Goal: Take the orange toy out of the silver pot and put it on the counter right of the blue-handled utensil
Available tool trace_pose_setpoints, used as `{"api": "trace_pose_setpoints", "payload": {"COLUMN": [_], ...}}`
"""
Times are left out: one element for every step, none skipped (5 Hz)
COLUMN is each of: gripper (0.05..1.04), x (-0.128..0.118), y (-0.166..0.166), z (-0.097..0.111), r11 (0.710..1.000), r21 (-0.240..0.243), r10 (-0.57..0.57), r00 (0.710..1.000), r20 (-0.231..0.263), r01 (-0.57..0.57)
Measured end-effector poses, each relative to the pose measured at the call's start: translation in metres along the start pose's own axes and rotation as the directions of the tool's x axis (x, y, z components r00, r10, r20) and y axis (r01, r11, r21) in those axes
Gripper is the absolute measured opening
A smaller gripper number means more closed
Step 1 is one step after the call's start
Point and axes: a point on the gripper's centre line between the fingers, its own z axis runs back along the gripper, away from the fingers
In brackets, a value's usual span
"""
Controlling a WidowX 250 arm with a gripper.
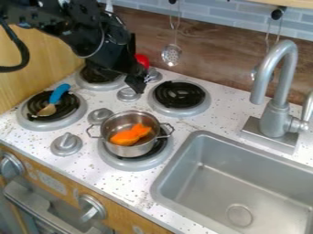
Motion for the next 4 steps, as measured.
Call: {"api": "trace_pose_setpoints", "payload": {"gripper": [1.01, 1.01, 1.01, 1.01], "x": [-0.005, -0.01, -0.01, -0.02], "y": [0.0, 0.013, 0.023, 0.035], "z": [-0.004, -0.012, -0.03, -0.045], "r11": [1.0, 0.997, 0.994, 0.991], "r21": [-0.004, -0.005, 0.006, 0.043], "r10": [0.005, 0.08, 0.11, 0.13], "r00": [1.0, 0.995, 0.987, 0.976], "r20": [-0.021, -0.066, -0.117, -0.173], "r01": [-0.005, -0.08, -0.11, -0.125]}}
